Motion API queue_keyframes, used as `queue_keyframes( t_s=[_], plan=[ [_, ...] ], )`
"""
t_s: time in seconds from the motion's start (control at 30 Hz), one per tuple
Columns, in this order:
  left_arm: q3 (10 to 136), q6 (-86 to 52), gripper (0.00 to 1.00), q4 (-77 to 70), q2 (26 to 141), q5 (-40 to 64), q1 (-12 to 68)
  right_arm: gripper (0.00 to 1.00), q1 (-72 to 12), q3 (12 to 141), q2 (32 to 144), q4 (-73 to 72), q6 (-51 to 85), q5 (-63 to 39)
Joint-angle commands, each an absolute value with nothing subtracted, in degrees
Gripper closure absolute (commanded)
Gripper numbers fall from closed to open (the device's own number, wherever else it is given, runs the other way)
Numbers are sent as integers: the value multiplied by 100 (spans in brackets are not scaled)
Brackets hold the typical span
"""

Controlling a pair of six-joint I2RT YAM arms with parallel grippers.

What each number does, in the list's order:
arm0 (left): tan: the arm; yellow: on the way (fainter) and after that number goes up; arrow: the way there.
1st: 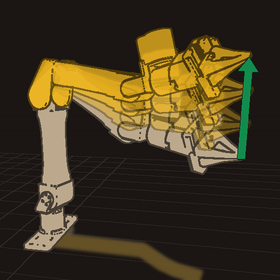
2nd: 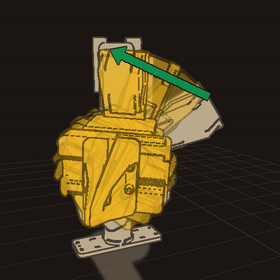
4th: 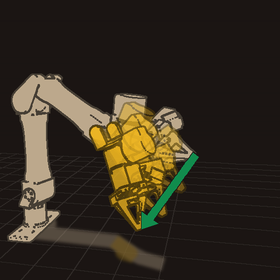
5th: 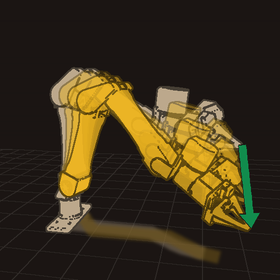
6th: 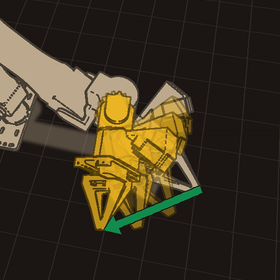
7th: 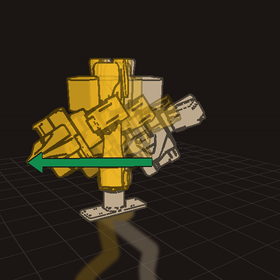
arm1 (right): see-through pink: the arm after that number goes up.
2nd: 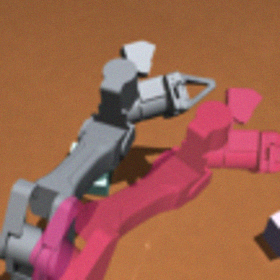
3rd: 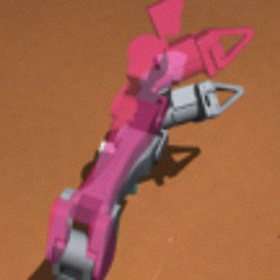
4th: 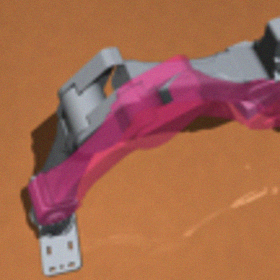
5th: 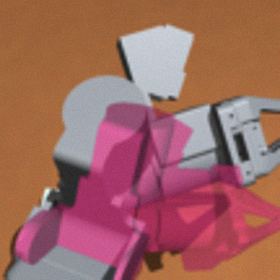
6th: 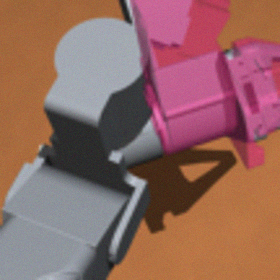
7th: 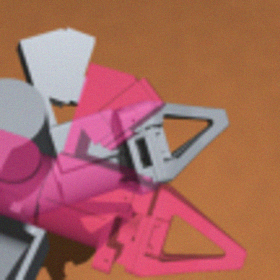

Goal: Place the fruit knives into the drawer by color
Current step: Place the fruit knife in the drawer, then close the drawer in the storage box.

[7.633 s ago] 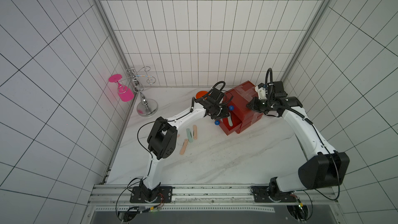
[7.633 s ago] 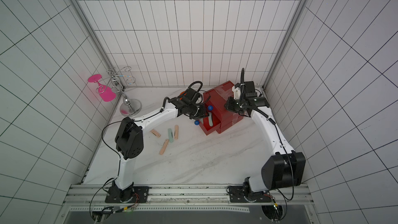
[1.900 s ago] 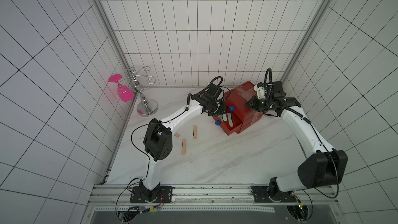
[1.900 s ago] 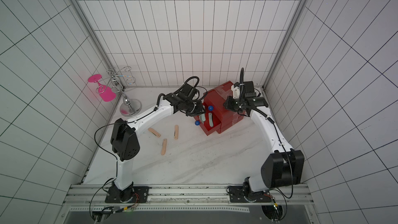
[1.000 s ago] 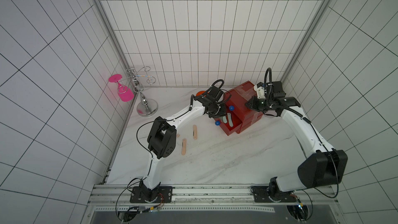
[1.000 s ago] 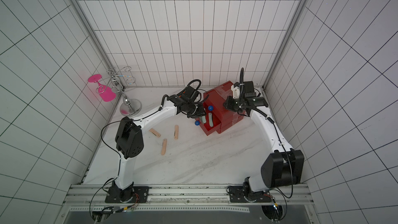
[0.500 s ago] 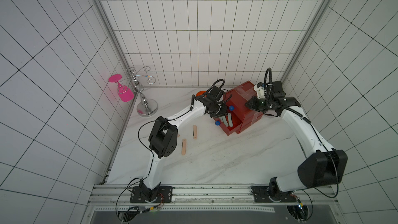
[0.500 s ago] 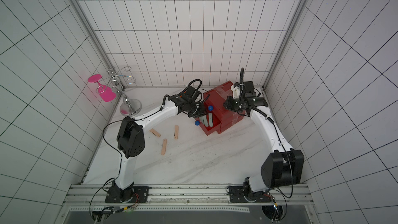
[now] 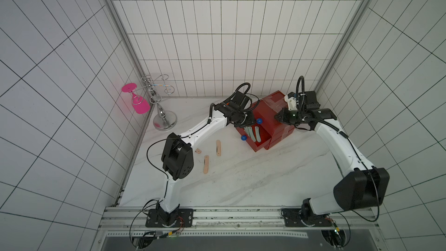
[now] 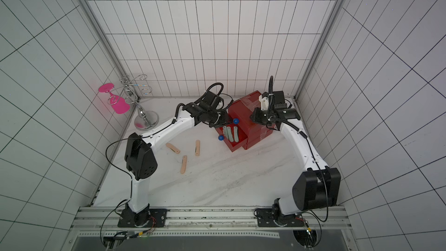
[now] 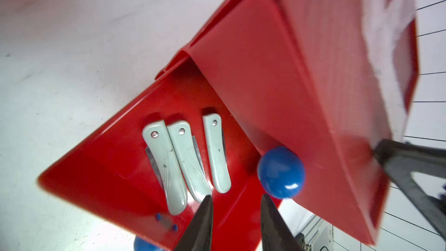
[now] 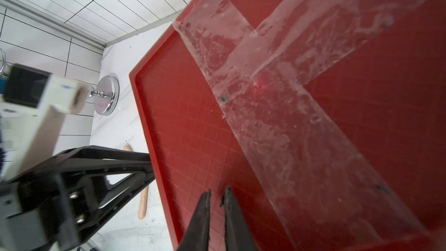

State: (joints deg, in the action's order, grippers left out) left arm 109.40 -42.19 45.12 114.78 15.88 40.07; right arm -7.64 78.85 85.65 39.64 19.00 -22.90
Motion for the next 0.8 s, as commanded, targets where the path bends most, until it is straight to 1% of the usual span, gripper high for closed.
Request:
queue_keyframes(
  t_s=[0.0,0.23,0.5,0.53,0.63,0.67,0.77],
  plan=[
    [10799,-4122,64,4532,10936,1342,4032,85,-829,7304,9211,5620,1863,-1897],
    [9796,-4094,64,4403,10240,1151,3864,85,-830,7306,9185,5645,1859,-1852],
    [8322,-4216,80,3824,9605,1311,3691,85,-828,7305,9185,5684,1837,-1823],
    [8175,-4234,83,3738,9561,1339,3689,84,-832,7304,9186,5685,1838,-1819],
    [7807,-4288,98,3444,9487,1477,3691,84,-827,7299,9191,5683,1841,-1819],
    [7725,-4309,100,3374,9498,1515,3691,85,-830,7295,9193,5679,1837,-1820],
    [7557,-4355,100,3218,9565,1564,3691,85,-831,7286,9185,5687,1831,-1819]
  ],
)
